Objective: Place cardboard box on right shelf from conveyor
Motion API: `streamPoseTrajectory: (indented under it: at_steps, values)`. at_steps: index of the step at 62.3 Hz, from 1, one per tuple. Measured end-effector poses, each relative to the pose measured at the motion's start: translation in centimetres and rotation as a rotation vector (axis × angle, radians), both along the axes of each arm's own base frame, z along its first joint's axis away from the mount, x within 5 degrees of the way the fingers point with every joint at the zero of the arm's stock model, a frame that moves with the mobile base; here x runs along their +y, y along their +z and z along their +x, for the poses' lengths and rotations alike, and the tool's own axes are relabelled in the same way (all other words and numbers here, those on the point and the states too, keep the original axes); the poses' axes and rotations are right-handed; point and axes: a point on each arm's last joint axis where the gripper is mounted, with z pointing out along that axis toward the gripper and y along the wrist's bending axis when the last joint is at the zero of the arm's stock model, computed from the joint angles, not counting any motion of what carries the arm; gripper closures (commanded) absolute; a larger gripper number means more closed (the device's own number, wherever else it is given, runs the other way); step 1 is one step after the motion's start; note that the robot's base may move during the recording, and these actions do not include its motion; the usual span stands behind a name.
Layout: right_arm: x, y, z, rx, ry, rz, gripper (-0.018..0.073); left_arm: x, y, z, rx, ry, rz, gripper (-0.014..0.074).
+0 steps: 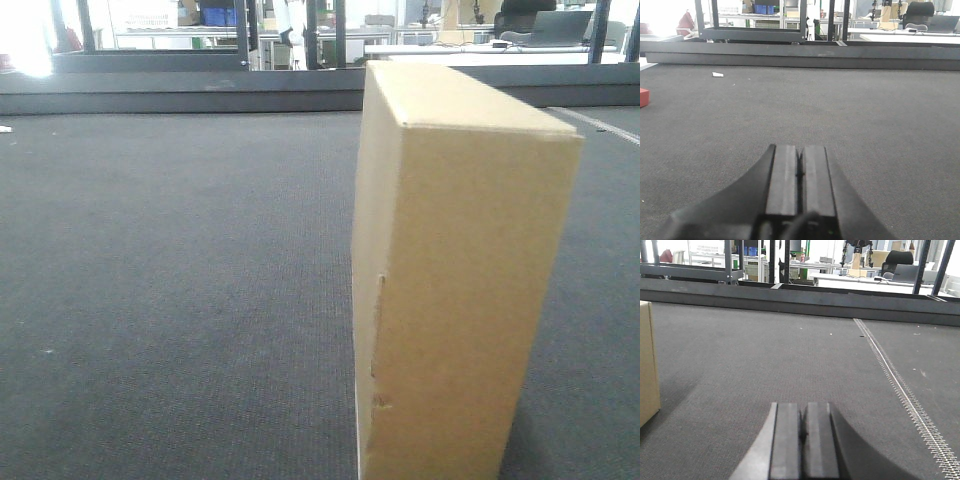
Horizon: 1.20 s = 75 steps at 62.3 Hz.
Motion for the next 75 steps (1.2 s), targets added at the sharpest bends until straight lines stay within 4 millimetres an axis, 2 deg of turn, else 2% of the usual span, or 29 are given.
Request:
streamPoseTrajectory:
  at_steps: [37,42,46,52,60,69,75]
  values:
    - [0.0,0.0,0.0,0.008,0.000,0.000,0.0510,0.0,0.0,0.0,0.000,0.000,0.000,0.0712]
    - [0.0,1.1,-0.2,0.023,0.001,0.000,0.0510,0.0,0.0,0.0,0.000,0.000,0.000,0.0712]
    - [0.0,2.9,-0.7,0.032,0.001,-0.001,0.0510,0.0,0.0,0.0,0.000,0.000,0.000,0.0712]
    - [0.0,5.5,-1.4,0.125,0.004,0.002,0.0510,0.0,0.0,0.0,0.000,0.000,0.000,0.0713]
    - [0.1,7.5,-1.3,0.359,0.008,0.000,0.0510,0.0,0.0,0.0,0.000,0.000,0.000,0.0713]
    - [0.2,8.2,-0.2,0.609,0.022,0.002,0.0510,0.0,0.0,0.0,0.000,0.000,0.000,0.0713]
    - [0.4,8.3,0.4,0.703,0.040,0.022,0.0510,0.0,0.0,0.0,0.000,0.000,0.000,0.0713]
